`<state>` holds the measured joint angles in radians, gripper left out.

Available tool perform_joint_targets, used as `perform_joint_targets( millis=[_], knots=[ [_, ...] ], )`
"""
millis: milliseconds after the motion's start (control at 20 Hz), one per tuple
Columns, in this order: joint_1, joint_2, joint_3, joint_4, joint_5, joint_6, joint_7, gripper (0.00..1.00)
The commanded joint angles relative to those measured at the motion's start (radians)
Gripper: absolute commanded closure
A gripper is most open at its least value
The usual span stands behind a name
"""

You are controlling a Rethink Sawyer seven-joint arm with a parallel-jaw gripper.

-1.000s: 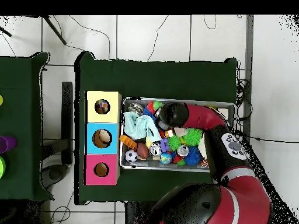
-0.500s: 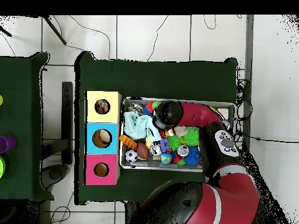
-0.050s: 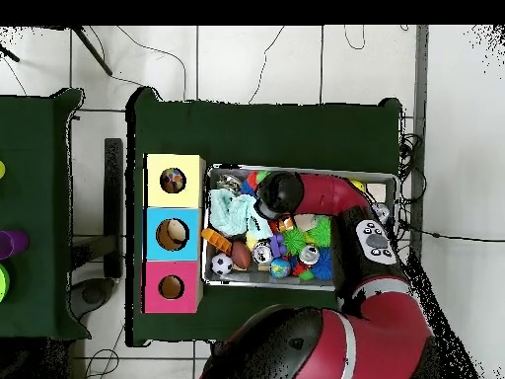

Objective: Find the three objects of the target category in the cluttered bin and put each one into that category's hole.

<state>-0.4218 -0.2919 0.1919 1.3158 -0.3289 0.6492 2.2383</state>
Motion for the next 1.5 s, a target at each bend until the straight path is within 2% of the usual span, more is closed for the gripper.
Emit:
perform_joint_targets(
  millis=[50,100,300,650,950,1200,1500],
  knots=[
    [-0.061,0.236,-0.006,-0.050,-0.031,-0.248,0.085,0.00],
    [-0.077,0.230,0.015,-0.039,-0.034,-0.210,0.023,0.00],
    [-0.098,0.222,0.041,-0.019,-0.031,-0.195,-0.024,0.00],
    [-0.082,0.143,0.050,-0.037,-0.004,0.015,-0.099,0.00],
    [-0.060,0.069,0.036,-0.010,0.019,0.127,-0.087,0.00],
    [-0.046,0.008,0.029,0.032,0.037,0.183,-0.063,0.00],
    [-0.042,-0.092,0.040,0.024,0.089,0.384,-0.074,0.00]
  ],
)
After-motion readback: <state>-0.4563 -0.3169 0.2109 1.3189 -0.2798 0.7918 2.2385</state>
